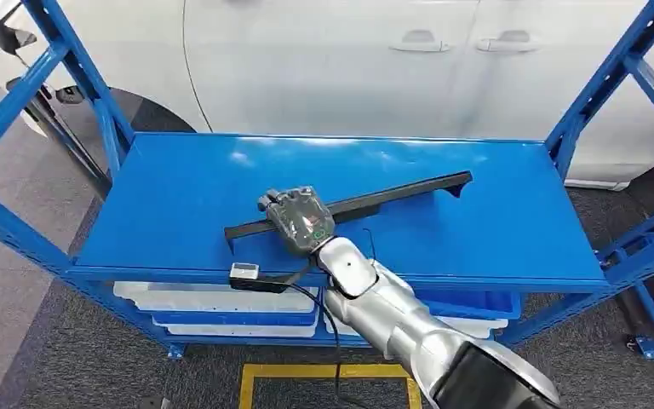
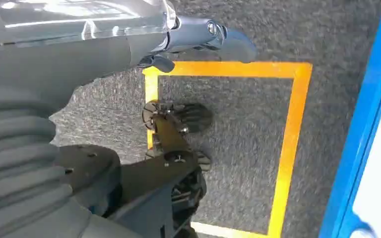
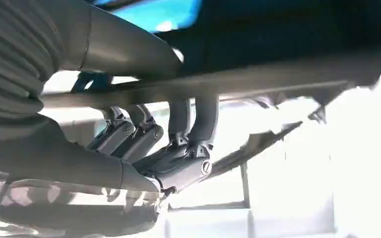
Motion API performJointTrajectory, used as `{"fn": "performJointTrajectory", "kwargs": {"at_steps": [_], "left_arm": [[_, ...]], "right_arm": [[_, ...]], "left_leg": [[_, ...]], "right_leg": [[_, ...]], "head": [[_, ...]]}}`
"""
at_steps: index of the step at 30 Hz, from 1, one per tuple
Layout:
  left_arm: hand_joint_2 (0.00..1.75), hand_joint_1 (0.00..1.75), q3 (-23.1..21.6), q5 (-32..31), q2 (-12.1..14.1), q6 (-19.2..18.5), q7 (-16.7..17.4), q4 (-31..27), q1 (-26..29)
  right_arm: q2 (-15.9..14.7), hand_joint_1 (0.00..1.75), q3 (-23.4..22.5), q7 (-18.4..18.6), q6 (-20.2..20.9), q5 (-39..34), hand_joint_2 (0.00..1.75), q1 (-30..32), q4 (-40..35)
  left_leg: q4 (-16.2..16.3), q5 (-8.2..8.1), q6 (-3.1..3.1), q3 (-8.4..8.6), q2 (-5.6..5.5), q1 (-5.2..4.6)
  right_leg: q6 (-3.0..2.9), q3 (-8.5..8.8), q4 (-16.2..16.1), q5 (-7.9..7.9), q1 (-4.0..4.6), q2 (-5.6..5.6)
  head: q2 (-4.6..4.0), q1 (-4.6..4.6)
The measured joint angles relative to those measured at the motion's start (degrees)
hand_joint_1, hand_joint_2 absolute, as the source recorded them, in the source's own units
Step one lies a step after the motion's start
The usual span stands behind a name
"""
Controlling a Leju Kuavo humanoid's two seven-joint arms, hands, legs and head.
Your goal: Take the parts from the cabinet and place them on the table.
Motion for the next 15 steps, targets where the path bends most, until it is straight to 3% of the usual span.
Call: {"fn": "performJointTrajectory", "kwargs": {"at_steps": [2, 4, 5, 6, 7, 8, 10, 11, 15], "left_arm": [[1.75, 0.0, 0.4, 0.0, 0.0, 0.2, -0.3, 0.0, -0.1], [1.75, 0.0, 0.9, 0.0, 0.1, 0.4, -0.3, 0.0, 0.0], [1.75, 0.0, 1.2, 0.0, 0.1, 0.3, -0.3, 0.0, 0.1], [1.75, 0.0, 1.4, 0.0, 0.1, 0.4, -0.3, 0.0, 0.1], [1.75, 0.0, 1.6, 0.0, 0.1, 0.6, -0.3, 0.0, 0.2], [1.75, 0.0, 1.7, 0.0, 0.1, 0.9, -0.4, 0.0, 0.2], [1.75, 0.0, 1.9, 0.0, 0.1, 1.3, -0.7, 0.0, 0.1], [1.75, 0.0, 2.0, -0.1, 0.1, 1.3, -0.8, 0.0, 0.1], [1.75, 0.0, 2.6, -0.3, 0.1, 1.4, -1.0, 0.0, 0.1]], "right_arm": [[-1.9, 1.75, -4.5, -8.5, 0.3, -13.8, 1.75, 3.7, -10.3], [-3.9, 1.75, -8.5, -15.5, 2.0, -27.5, 1.75, 7.2, -20.5], [-4.9, 1.75, -10.4, -18.3, 2.9, -32.5, 1.75, 9.0, -25.2], [-5.8, 1.75, -12.0, -20.3, 3.8, -35.8, 1.75, 10.7, -29.7], [-6.6, 1.75, -13.5, -21.6, 5.0, -39.4, 1.75, 12.4, -34.0], [-7.2, 1.75, -14.6, -23.7, 6.2, -42.9, 1.75, 14.1, -37.3], [-8.1, 1.75, -16.6, -28.1, 8.8, -50.0, 1.75, 17.1, -44.3], [-8.4, 1.75, -17.4, -29.4, 9.9, -52.6, 1.75, 18.0, -47.2], [-9.4, 1.75, -19.6, -30.2, 11.7, -54.7, 1.75, 21.1, -55.5]], "left_leg": [[-0.3, 0.17, 0.75, 0.11, -0.01, 0.16], [-0.3, 0.07, 1.15, 0.08, 0.02, -0.03], [-0.3, -0.01, 1.29, 0.08, 0.02, -0.12], [-0.2, -0.06, 1.35, 0.12, 0.02, -0.18], [-0.2, -0.12, 1.37, 0.21, 0.01, -0.23], [-0.1, -0.19, 1.36, 0.26, -0.02, -0.25], [0.1, -0.44, 1.12, 0.39, -0.08, -0.28], [0.3, -0.63, 0.84, 0.27, -0.05, -0.43], [0.1, -0.79, -0.3, 0.46, 0.08, -0.67]], "right_leg": [[0.54, -1.12, 2.7, -2.26, -0.3, -0.02], [0.73, -5.69, 12.1, -6.94, -0.35, 0.01], [0.8, -7.86, 16.5, -8.42, -0.36, 0.01], [0.84, -9.26, 19.0, -8.62, -0.35, 0.01], [0.81, -9.21, 18.3, -7.35, -0.35, 0.01], [0.66, -7.83, 15.0, -5.0, -0.35, 0.0], [0.13, -2.78, 4.4, -0.01, -0.31, -0.02], [-0.15, -1.24, 0.8, 0.19, -0.23, -0.06], [-1.02, -1.36, 0.8, 0.33, 0.11, 0.18]], "head": [[0.0, 0.02], [-0.02, 0.0], [0.0, 0.02], [-0.02, 0.02], [-0.02, 0.02], [0.0, 0.02], [-0.02, 0.02], [0.0, 0.02], [-0.02, 0.02]]}}
